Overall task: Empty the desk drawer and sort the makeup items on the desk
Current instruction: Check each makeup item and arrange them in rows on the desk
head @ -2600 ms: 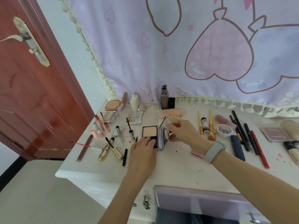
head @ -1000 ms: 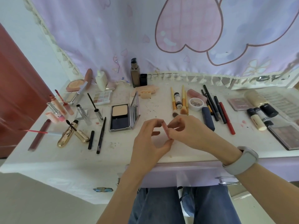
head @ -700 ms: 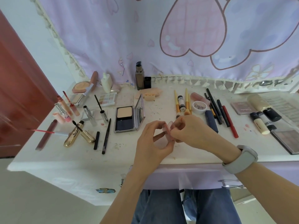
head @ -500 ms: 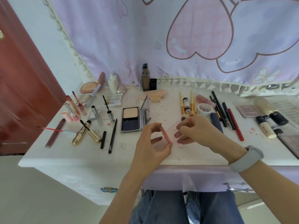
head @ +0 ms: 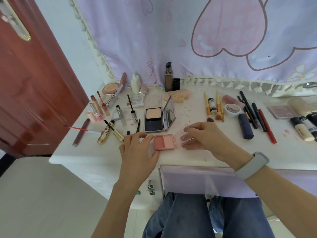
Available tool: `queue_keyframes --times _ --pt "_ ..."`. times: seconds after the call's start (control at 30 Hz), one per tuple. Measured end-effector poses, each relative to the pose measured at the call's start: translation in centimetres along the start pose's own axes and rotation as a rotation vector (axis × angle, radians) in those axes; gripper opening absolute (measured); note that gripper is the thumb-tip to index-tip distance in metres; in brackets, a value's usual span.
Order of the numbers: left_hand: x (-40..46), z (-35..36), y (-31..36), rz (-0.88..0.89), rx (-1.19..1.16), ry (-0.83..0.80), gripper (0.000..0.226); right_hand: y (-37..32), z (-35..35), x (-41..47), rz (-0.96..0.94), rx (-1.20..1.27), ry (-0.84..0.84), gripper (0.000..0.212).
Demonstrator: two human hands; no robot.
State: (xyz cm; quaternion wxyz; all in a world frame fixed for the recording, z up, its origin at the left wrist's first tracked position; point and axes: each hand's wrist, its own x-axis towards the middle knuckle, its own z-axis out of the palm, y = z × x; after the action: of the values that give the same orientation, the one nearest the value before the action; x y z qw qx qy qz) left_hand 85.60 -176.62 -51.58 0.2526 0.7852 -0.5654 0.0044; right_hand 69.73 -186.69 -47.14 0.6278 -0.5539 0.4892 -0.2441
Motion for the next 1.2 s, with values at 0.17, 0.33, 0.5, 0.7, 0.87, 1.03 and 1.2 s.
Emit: queue_keyframes --times 0.17,0.33,0.5,0.7,0.87,1.03,1.2 --pt "-0.1 -0.1 -0.1 -0.033 0.046 -0.015 0.036 0.2 1.2 -0.5 -0.035 0.034 -0.024 0.009" --pt "0.0 -0.6 -0.4 -0.064 0.051 -0.004 0.05 0.2 2.2 -0.7 -0.06 0.036 -0.032 0.01" --pt "-0.1 -1.0 0.5 0.016 -0.054 0.091 0.04 0.2 0.9 -0.3 -0.076 -0.166 0.025 0.021" --pt "0.0 -1.1 6.0 0.278 -0.29 0.137 0.033 0.3 -5.7 -0.5 -0.167 -0.359 0.231 0.021" --pt "0.2 2.6 11.2 0.356 -0.349 -0.119 0.033 0.3 -10.2 0.8 -0.255 -0.69 0.296 0.024" --pt "3.3 6.9 11.7 0.198 -0.079 -0.149 0.032 1.2 -11.3 4.0 -0.594 -1.213 0.183 0.027" --pt "4.2 8.2 11.2 0.13 0.108 -0.153 0.041 1.0 -10.1 6.6 -0.873 -1.58 0.192 0.028"
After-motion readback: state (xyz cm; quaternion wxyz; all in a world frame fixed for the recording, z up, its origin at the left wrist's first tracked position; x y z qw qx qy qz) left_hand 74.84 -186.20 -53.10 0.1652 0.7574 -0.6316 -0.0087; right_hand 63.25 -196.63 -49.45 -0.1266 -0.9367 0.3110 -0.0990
